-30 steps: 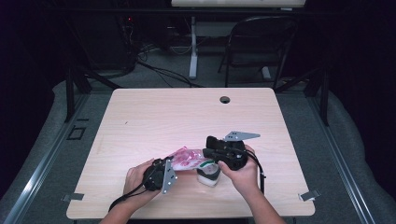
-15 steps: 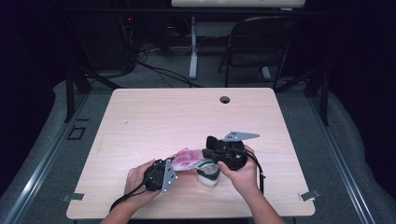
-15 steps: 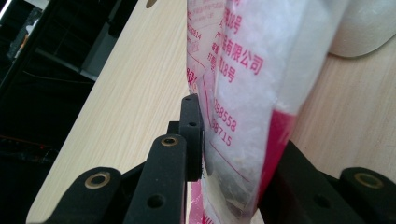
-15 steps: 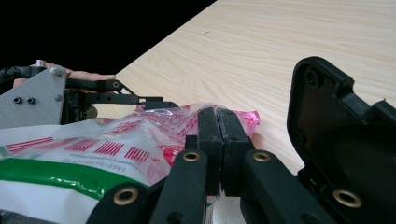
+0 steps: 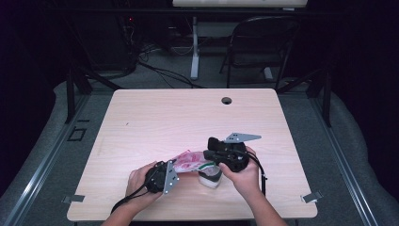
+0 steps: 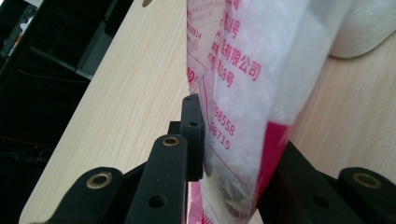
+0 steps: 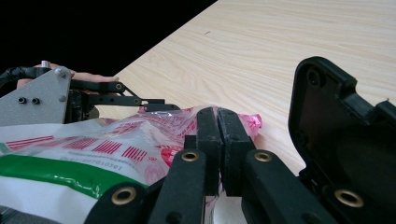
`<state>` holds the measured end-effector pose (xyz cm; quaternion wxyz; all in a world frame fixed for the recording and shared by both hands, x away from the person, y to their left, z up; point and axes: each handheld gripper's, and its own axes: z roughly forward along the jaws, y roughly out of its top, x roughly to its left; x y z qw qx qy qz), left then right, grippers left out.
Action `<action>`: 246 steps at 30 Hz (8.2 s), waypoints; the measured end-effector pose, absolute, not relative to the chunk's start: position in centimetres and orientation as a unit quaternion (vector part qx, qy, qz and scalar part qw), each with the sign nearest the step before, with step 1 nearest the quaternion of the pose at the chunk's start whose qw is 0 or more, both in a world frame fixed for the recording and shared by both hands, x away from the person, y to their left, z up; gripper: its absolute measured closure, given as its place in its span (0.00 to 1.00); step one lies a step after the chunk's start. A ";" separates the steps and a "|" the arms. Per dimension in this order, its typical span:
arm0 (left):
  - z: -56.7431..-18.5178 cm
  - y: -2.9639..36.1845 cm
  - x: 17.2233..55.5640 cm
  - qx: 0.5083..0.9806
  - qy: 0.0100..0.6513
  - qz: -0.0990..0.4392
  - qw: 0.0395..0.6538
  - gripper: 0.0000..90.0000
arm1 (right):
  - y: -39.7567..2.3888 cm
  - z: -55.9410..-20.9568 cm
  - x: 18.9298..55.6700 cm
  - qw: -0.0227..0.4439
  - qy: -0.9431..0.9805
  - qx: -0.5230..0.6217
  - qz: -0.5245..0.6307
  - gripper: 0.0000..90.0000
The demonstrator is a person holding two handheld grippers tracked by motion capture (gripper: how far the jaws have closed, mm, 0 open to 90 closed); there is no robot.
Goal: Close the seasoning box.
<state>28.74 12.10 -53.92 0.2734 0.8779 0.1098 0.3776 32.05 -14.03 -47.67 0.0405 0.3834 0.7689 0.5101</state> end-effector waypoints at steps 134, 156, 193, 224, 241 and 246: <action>-55.1 30.5 34.6 0.677 0.541 0.299 0.399 0.93 | -16.1 -46.6 31.6 0.080 0.723 0.402 0.555 0.65; -54.2 31.7 33.8 0.626 0.558 0.306 0.451 0.61 | -16.1 -46.8 31.6 0.077 0.724 0.404 0.555 0.64; -53.8 20.8 33.8 0.757 0.438 0.231 0.426 0.46 | -21.7 -45.1 31.6 0.168 0.655 0.458 0.576 0.77; -51.3 19.2 32.5 0.748 0.411 0.232 0.467 0.47 | -20.2 -47.6 32.8 0.149 0.688 0.465 0.537 0.88; -50.9 19.3 32.6 0.745 0.412 0.238 0.468 0.47 | -20.1 -47.2 32.4 0.142 0.691 0.455 0.544 0.88; -50.9 19.3 32.6 0.745 0.412 0.238 0.467 0.47 | -20.1 -47.2 32.4 0.141 0.691 0.452 0.546 0.87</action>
